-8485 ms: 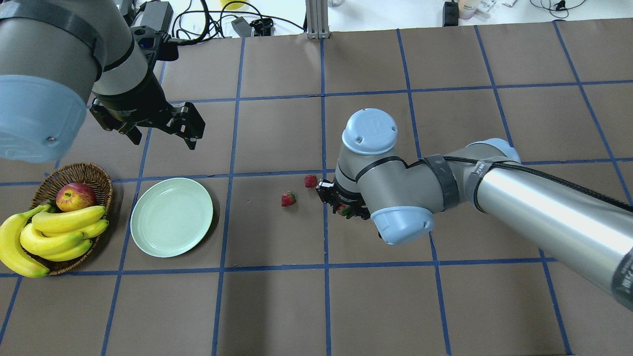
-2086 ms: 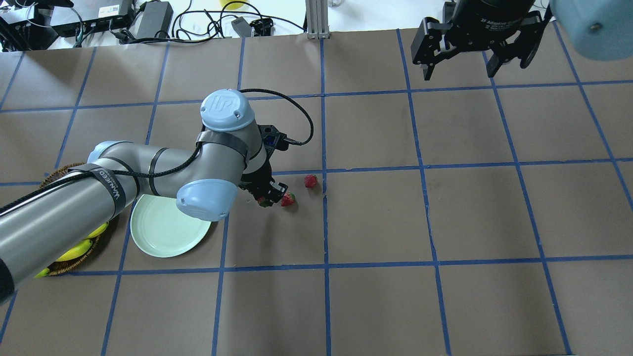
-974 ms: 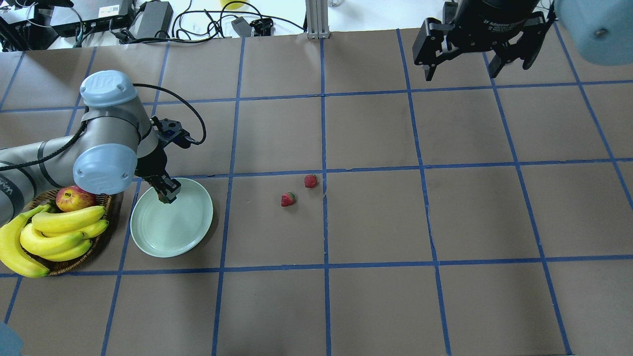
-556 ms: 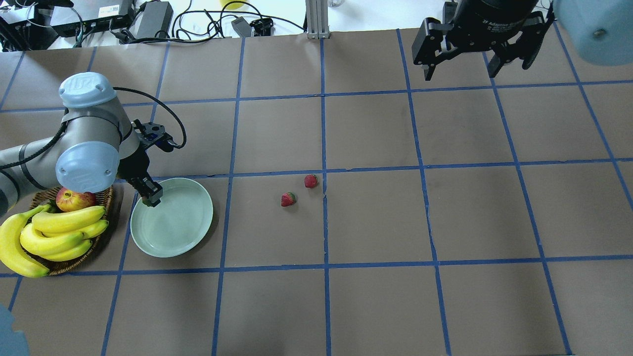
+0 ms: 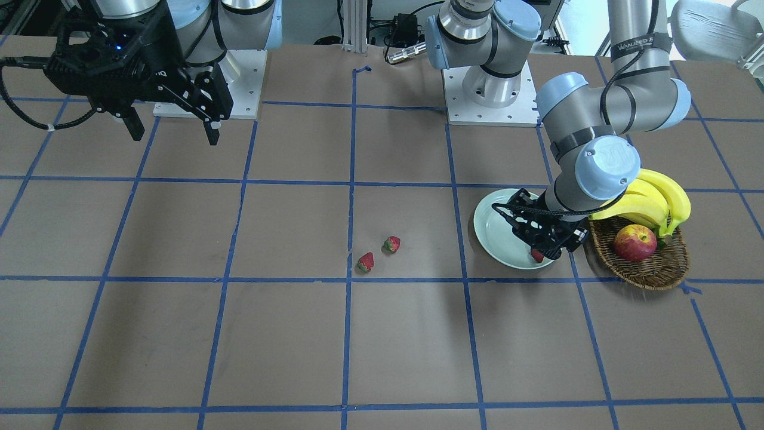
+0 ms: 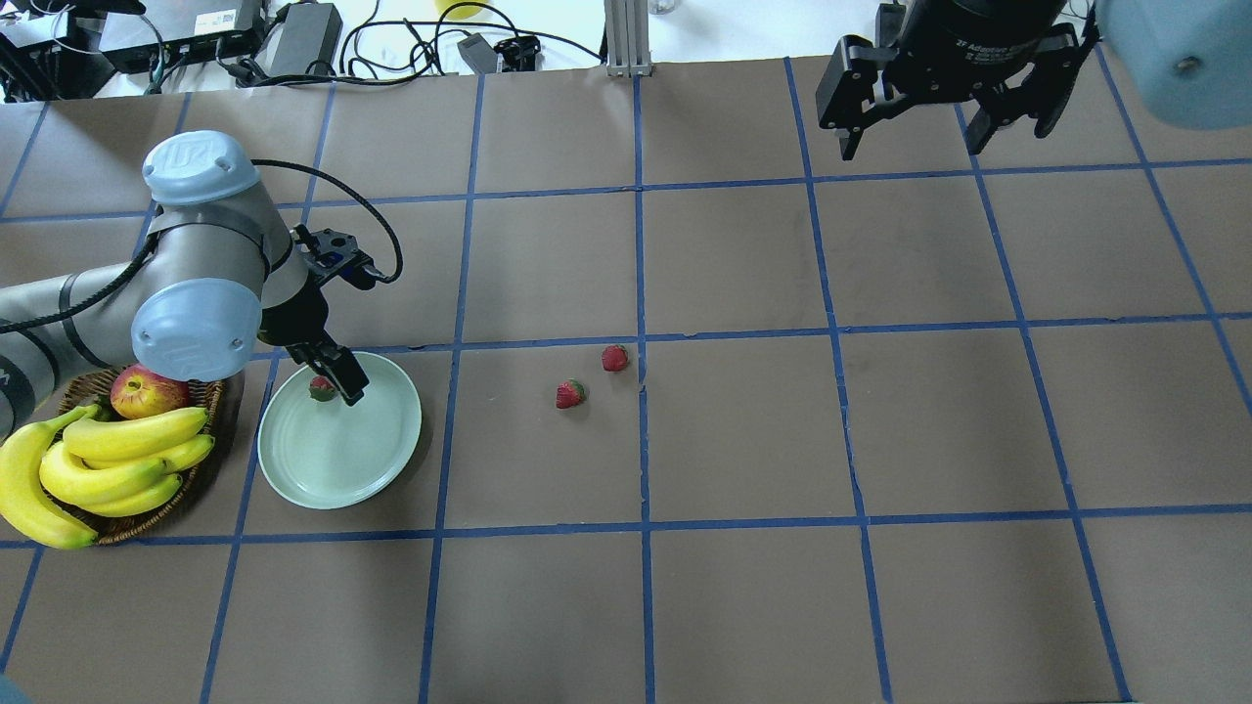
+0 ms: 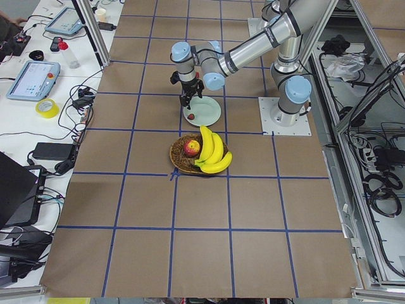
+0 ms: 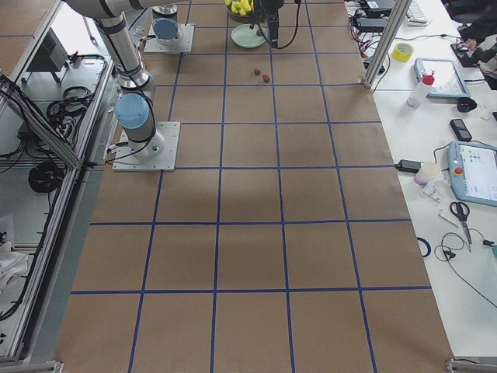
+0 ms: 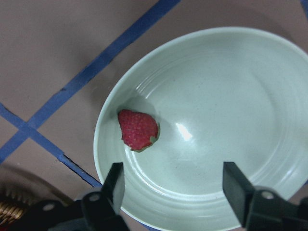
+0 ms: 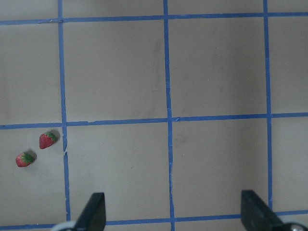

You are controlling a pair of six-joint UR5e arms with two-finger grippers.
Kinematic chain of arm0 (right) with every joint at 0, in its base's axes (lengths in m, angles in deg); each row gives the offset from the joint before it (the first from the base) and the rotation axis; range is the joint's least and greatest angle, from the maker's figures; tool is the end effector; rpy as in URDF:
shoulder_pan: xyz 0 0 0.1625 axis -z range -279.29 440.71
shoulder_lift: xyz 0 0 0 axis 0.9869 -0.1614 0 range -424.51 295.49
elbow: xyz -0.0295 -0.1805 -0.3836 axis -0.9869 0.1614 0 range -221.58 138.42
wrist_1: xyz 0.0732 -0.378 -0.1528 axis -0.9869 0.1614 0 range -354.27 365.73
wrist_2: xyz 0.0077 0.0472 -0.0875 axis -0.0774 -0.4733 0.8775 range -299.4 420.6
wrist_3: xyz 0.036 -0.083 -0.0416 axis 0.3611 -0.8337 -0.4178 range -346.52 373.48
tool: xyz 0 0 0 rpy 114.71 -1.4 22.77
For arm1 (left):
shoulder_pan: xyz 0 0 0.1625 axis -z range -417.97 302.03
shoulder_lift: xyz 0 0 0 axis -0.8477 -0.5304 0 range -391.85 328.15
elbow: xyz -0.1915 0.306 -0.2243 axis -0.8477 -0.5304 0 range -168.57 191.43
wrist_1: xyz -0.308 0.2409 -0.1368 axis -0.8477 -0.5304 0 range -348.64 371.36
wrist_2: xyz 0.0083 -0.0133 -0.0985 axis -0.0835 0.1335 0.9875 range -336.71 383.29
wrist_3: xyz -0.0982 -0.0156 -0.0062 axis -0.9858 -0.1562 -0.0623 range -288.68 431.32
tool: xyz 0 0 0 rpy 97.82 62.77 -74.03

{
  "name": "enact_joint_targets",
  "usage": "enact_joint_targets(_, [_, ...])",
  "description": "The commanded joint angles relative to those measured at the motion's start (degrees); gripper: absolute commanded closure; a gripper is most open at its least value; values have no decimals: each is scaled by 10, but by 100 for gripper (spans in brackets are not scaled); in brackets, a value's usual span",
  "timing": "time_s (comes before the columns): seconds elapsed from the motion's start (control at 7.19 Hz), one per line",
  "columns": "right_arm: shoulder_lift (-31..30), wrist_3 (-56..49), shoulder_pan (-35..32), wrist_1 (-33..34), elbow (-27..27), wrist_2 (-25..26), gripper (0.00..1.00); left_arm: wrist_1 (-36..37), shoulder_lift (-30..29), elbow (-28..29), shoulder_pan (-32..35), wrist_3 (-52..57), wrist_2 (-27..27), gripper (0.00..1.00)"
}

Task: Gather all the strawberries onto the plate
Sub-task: 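Move the left gripper back to the strawberries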

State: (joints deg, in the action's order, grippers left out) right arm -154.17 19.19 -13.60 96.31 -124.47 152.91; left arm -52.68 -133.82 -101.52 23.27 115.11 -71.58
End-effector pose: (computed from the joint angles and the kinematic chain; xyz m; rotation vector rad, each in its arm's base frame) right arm 0.1667 -0.4925 0.5478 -0.0420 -3.1058 0.2044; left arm -0.0484 -0.5060 0.2401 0.9495 2.9744 0.2782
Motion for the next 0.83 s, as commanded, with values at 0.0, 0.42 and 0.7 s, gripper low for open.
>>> enact_joint_targets(0.0, [-1,0,0,-3,-1,1,0,-12,10,0,66,-200,73,0])
enact_joint_targets(0.42, [-2,0,-1,-6,-1,2,0,72,-14,0,176,-431,84,0])
enact_joint_targets(0.7, [-2,0,-1,-6,-1,1,0,96,-36,0,206,-501,131,0])
